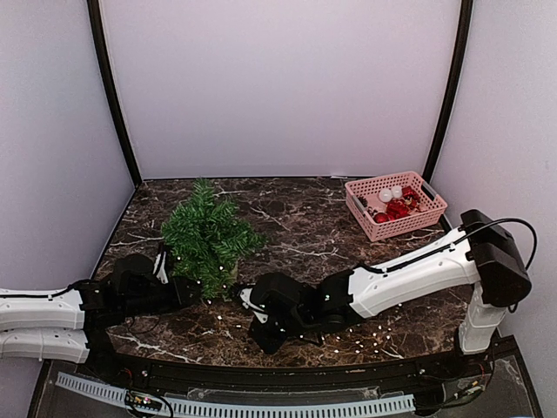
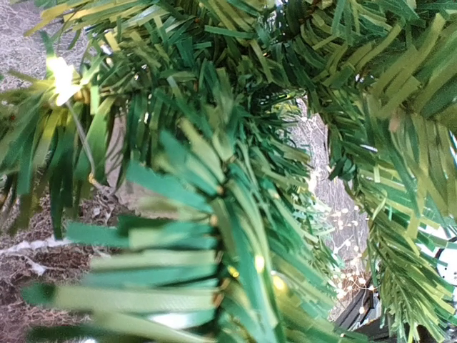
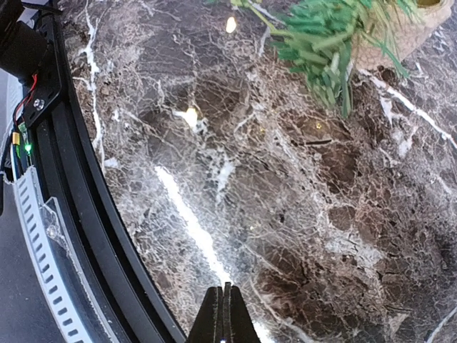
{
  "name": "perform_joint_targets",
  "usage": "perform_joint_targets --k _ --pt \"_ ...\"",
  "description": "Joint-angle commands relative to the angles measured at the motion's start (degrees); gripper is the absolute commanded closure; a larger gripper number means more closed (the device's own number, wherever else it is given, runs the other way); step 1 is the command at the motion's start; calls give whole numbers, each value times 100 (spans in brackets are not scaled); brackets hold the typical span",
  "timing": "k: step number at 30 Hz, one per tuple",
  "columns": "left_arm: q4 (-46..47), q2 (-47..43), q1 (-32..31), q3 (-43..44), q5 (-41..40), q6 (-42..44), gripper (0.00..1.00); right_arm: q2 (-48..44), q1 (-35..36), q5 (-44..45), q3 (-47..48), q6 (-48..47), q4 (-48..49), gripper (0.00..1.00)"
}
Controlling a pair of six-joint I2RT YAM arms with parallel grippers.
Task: Decorate the small christmas tree
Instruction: Wrap the side of the string light in the gap of the branches.
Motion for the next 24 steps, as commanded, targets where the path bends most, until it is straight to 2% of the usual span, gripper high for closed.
perform_joint_targets --k 1,5,15,19,24 --pt "-16 -68 43 137 -79 111 75 -123 57 382 434 41 -89 100" --pt "9 -59 62 131 -101 120 75 -199 -33 971 736 21 -481 100" --pt "67 31 117 114 -133 87 76 -315 -522 1476 865 -44 -358 100" --pt "55 36 151 119 -146 102 76 -448 -647 1362 897 -106 -38 100" --pt "19 40 176 146 -122 127 76 -426 -640 558 1055 -461 106 100"
